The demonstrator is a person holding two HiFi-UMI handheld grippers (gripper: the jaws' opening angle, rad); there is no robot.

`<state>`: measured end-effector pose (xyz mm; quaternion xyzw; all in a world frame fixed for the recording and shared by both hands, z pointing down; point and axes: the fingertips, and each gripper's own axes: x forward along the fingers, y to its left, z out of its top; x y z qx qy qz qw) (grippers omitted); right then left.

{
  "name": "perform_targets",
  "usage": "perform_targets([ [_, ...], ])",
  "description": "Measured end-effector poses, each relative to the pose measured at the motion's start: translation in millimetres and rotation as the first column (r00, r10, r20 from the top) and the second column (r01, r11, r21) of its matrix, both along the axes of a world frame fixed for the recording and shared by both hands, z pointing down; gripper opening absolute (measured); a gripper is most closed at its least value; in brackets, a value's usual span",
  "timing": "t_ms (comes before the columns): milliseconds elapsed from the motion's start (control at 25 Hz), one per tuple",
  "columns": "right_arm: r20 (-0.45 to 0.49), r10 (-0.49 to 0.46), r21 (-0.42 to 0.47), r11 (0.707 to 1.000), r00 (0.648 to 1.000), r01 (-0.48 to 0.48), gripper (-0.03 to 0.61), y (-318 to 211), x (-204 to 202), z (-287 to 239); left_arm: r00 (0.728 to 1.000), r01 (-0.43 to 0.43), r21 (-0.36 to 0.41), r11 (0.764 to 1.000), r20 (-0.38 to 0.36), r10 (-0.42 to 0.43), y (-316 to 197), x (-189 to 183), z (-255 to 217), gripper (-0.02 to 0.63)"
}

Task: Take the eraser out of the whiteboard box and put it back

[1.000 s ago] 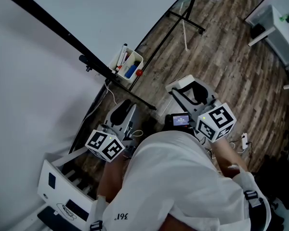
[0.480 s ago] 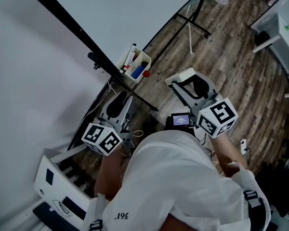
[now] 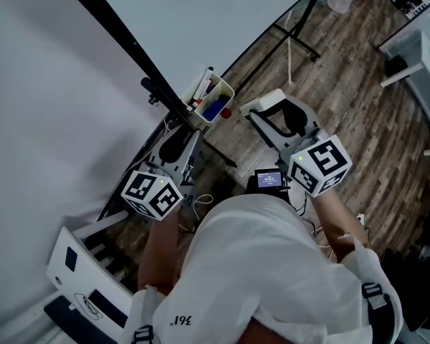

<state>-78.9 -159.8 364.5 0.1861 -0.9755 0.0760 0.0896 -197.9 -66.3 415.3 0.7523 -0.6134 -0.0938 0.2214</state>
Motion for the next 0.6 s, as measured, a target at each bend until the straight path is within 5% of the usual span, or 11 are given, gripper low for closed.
perform_targets([
  [600, -0.081, -0.073, 0.03, 0.997, 0.994, 0.076, 0.263, -23, -56, 26, 0.992, 0.003, -0.032, 0.999, 0.128, 0.001, -32, -15, 17, 0.138],
])
